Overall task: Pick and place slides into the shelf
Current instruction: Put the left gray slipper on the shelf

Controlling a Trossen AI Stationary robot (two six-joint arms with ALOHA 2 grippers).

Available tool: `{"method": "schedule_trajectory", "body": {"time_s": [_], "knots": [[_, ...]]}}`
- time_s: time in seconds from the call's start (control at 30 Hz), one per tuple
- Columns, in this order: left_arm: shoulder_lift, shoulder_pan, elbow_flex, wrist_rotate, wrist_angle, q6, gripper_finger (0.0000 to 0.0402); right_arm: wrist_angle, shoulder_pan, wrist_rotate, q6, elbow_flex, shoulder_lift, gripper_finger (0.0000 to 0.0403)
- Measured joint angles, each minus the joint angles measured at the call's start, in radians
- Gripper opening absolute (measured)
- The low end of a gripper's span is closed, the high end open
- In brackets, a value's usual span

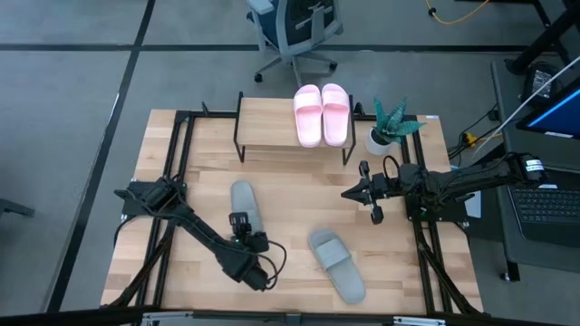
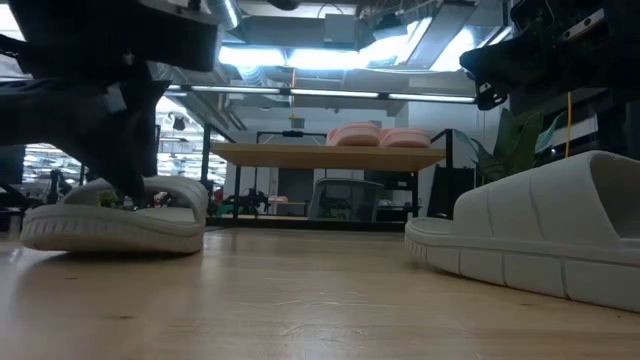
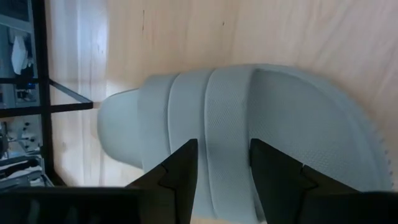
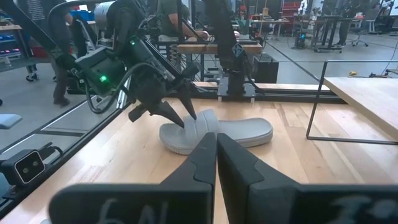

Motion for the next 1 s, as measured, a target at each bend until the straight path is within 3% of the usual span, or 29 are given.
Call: {"method": "schedule_trajectory", "body": {"time_s": [0.3,0.53,1.0], "knots": [[0.000,0.021,-0.005,0.005,0.008,0.004,0.0137,0.000,0.000,0.000,-0.001,0.000,0.000,0.0017],[0.000,0.022,-0.081,0.015,0.018,-0.010,0.0134,0.000,0.000,0.000,-0.001,0.000,0.000,0.0017],[-0.001,0.015,-0.096,0.021,0.009,-0.027,0.0007,0.000,0.000,0.000,-0.002,0.000,0.000,0.0017]]}}
